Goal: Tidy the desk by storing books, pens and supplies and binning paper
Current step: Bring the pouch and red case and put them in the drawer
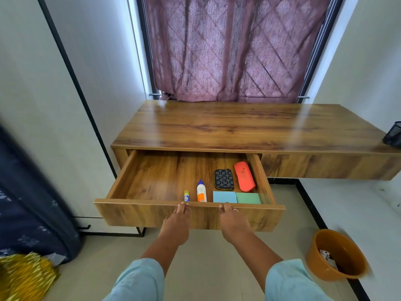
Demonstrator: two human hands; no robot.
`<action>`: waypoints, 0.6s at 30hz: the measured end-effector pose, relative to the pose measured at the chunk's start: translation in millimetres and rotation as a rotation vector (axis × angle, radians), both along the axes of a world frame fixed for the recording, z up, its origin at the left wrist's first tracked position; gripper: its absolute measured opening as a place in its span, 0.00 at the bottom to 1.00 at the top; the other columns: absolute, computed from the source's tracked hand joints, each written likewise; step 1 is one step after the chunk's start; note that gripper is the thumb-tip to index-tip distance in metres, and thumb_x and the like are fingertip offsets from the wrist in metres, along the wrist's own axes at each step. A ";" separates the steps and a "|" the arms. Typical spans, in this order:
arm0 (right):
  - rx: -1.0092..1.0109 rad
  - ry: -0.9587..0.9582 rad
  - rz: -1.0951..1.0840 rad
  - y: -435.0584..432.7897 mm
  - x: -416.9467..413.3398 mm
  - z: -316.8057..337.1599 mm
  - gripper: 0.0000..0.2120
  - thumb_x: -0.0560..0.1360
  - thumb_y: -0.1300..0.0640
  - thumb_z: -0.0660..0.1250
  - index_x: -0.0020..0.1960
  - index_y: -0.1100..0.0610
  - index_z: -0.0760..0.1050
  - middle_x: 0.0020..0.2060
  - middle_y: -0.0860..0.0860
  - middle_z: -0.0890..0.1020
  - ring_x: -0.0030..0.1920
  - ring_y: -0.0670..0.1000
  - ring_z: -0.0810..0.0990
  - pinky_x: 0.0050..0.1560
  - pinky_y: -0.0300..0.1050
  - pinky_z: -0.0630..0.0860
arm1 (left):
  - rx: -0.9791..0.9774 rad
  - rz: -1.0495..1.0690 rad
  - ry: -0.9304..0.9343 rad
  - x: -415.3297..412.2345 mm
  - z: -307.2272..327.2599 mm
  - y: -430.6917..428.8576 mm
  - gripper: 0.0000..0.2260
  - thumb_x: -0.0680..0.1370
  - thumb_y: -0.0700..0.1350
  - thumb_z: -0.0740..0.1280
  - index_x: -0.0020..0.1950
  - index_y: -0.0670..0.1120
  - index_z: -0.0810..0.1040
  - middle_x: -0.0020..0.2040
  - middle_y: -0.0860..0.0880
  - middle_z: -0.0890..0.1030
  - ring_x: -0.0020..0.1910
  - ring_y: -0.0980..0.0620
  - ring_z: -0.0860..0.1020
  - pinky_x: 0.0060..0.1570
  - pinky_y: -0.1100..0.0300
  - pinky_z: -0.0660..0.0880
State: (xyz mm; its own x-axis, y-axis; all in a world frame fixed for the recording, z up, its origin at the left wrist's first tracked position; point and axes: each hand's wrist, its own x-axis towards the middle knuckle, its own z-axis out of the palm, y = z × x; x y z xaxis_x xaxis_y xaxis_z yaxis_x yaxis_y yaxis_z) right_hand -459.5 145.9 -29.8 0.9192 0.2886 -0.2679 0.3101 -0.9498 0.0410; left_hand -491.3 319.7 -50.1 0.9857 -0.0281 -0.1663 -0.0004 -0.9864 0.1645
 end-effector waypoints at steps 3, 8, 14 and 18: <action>0.033 0.002 -0.040 2.6 11.2 -1.7 0.30 0.75 0.65 0.66 0.74 0.60 0.60 0.68 0.55 0.62 0.62 0.53 0.72 0.53 0.45 0.76 | -0.002 -0.007 0.016 13.5 -0.4 6.3 0.31 0.78 0.39 0.61 0.77 0.43 0.48 0.76 0.46 0.52 0.68 0.48 0.69 0.61 0.51 0.74; 0.052 0.014 -0.034 6.0 46.1 -1.2 0.35 0.76 0.66 0.63 0.77 0.58 0.52 0.70 0.56 0.62 0.66 0.56 0.69 0.59 0.49 0.76 | 0.016 -0.023 0.003 46.2 -2.3 11.6 0.32 0.78 0.39 0.61 0.77 0.42 0.48 0.76 0.45 0.52 0.65 0.48 0.72 0.58 0.53 0.76; 0.063 0.052 -0.054 13.3 102.9 -0.4 0.33 0.77 0.67 0.59 0.78 0.55 0.49 0.74 0.57 0.60 0.69 0.59 0.68 0.63 0.52 0.73 | 0.046 -0.048 -0.008 99.1 -5.3 22.2 0.32 0.78 0.41 0.62 0.77 0.43 0.48 0.77 0.45 0.50 0.66 0.49 0.72 0.57 0.55 0.77; 0.053 0.063 -0.061 20.1 148.7 -0.7 0.35 0.76 0.67 0.60 0.78 0.54 0.48 0.75 0.58 0.58 0.71 0.59 0.66 0.65 0.53 0.71 | 0.060 -0.057 -0.007 145.1 -5.6 29.6 0.32 0.79 0.42 0.61 0.77 0.43 0.48 0.77 0.45 0.50 0.70 0.49 0.68 0.59 0.55 0.75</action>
